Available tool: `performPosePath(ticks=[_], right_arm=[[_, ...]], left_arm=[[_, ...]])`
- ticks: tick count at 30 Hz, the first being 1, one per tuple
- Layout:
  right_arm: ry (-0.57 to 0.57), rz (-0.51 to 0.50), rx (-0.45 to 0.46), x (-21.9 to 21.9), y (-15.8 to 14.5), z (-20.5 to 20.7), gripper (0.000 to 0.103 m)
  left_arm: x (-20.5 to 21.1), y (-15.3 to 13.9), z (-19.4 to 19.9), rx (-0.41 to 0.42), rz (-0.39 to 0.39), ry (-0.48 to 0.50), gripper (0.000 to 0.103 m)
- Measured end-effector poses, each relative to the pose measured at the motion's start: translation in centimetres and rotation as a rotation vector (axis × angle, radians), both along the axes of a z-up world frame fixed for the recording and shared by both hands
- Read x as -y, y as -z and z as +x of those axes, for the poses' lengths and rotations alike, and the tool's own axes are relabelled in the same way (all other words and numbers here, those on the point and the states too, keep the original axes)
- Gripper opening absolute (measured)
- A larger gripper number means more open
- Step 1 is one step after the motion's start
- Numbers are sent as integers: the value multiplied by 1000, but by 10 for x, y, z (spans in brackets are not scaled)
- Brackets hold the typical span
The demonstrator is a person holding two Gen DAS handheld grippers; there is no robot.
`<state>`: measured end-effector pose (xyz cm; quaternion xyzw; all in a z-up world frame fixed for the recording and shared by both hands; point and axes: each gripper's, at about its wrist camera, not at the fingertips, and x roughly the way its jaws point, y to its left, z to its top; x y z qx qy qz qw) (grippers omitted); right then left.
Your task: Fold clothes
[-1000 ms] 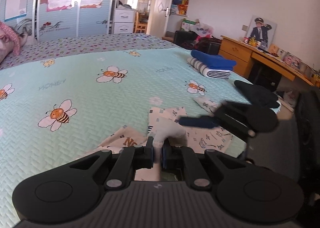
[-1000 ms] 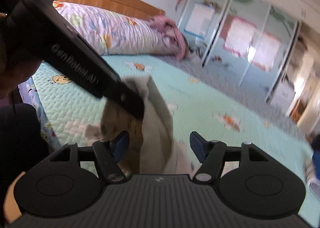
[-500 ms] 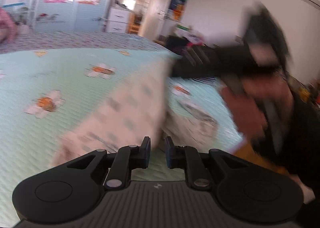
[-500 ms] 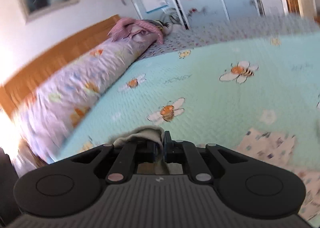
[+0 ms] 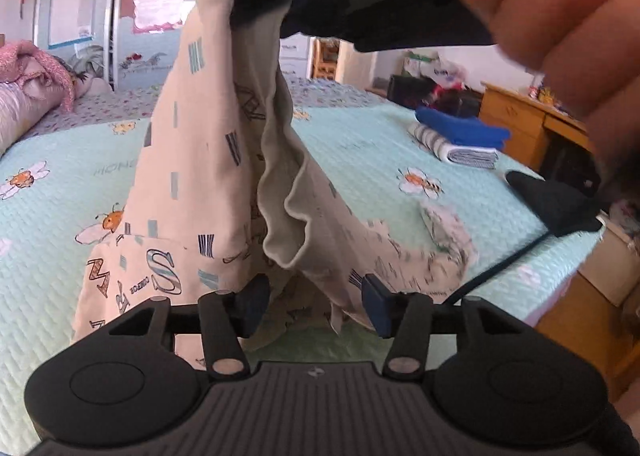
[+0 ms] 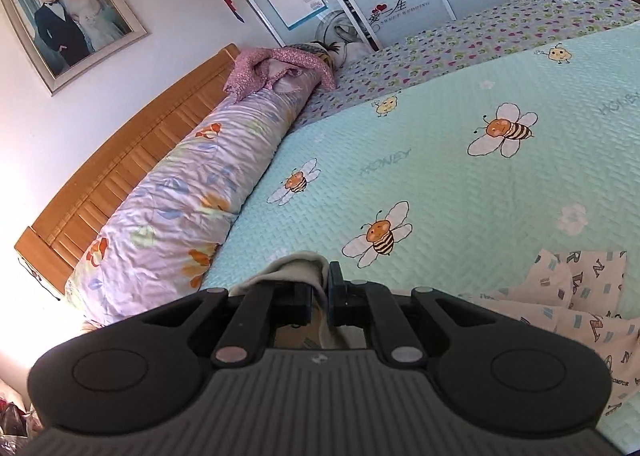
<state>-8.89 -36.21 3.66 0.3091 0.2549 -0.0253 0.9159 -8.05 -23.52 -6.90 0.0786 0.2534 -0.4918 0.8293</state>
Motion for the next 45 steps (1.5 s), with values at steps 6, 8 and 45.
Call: performPosePath(ticks=[6, 8, 45], right_arm=[[-15, 2, 6, -7, -9, 4, 8], [0, 0, 7, -5, -12, 4, 8], [-157, -324, 57, 15, 78, -97, 76]], left_arm=[[4, -1, 20, -82, -141, 3, 14], [0, -4, 22, -94, -165, 2, 1], [-133, -111, 52, 277, -39, -110, 1]])
